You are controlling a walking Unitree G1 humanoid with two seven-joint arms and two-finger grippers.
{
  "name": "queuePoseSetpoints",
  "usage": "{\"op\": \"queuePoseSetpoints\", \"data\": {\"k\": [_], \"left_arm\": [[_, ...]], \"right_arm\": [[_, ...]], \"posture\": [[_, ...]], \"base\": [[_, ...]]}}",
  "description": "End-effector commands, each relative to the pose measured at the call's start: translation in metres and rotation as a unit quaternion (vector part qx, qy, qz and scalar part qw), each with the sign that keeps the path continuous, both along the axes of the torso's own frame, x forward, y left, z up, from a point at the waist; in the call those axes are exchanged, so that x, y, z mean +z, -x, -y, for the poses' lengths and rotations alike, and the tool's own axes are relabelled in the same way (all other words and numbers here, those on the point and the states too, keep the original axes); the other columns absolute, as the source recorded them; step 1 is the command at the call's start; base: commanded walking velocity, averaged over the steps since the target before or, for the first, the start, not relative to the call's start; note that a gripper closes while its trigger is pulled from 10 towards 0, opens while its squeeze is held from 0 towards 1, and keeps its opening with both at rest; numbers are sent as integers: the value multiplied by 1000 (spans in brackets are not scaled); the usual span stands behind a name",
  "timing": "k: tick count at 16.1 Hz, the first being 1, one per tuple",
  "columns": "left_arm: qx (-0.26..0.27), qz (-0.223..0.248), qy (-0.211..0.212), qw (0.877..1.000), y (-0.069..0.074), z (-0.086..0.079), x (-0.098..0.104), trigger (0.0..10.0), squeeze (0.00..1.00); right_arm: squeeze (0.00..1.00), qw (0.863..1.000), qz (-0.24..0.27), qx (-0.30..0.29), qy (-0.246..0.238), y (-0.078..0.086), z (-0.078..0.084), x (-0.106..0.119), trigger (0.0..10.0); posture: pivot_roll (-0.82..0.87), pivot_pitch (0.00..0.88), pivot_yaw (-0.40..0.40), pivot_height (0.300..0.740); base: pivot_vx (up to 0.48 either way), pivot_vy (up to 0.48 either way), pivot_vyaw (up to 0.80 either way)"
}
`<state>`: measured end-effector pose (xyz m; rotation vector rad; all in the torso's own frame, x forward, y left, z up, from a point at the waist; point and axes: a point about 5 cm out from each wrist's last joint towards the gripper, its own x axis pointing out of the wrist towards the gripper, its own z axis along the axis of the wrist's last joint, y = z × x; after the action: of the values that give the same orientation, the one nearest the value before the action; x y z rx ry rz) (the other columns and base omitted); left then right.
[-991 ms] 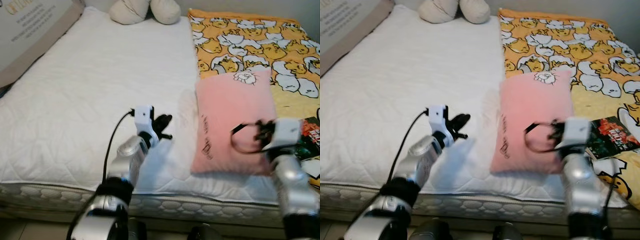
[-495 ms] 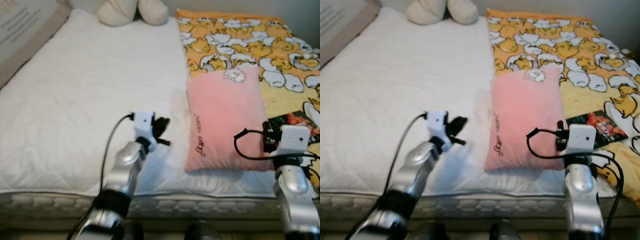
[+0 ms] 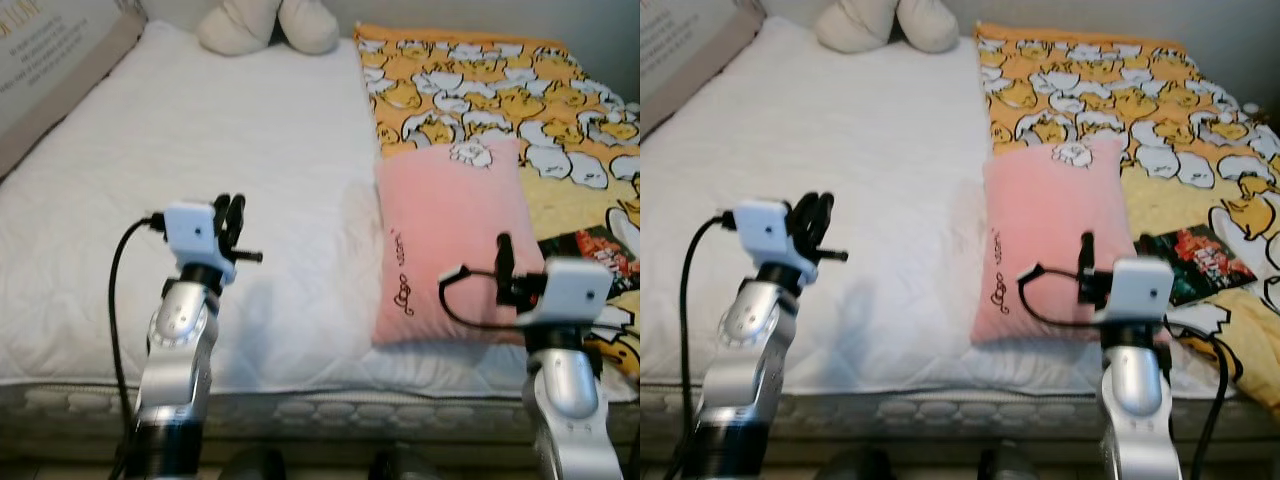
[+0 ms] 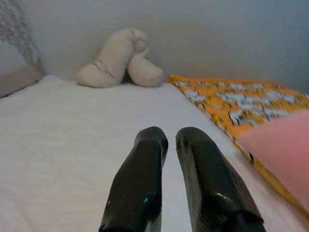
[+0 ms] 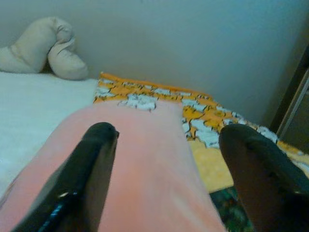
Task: Clean up the room
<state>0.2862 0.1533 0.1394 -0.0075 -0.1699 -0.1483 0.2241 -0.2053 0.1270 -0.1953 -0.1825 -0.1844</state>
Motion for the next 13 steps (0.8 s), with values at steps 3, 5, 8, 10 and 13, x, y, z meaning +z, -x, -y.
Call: {"op": "queuePoseSetpoints", "data": {"k": [3,5,8,10,13], "left_arm": [[-14,-15,-51,999,17,1,-4,10000,0],[-5,-25,-47,999,13,4,-4,10000,0],[-7,-25,-36,999,5,15,2,10000,0],[-3,-36,-29,999,3,17,-2,10000,804],[2,-69,-15,997,2,12,-15,10000,1000]], "right_arm": [[1000,999,-35,18,-2,14,-5,-9,10000],[0,998,-45,31,-18,5,-10,-10,10000],[0,998,-49,21,-36,-18,-5,-7,10000],[0,998,-54,11,-35,-26,-1,-7,10000],[0,997,-61,10,-39,-29,0,-10,10000]], "posture": [[-62,0,7,695],[-62,0,8,695],[-67,0,14,695],[-68,0,15,695],[-64,0,11,695]], "base": [[0,0,0],[0,-240,0],[0,-480,0],[0,-480,0],[0,0,0]]}}
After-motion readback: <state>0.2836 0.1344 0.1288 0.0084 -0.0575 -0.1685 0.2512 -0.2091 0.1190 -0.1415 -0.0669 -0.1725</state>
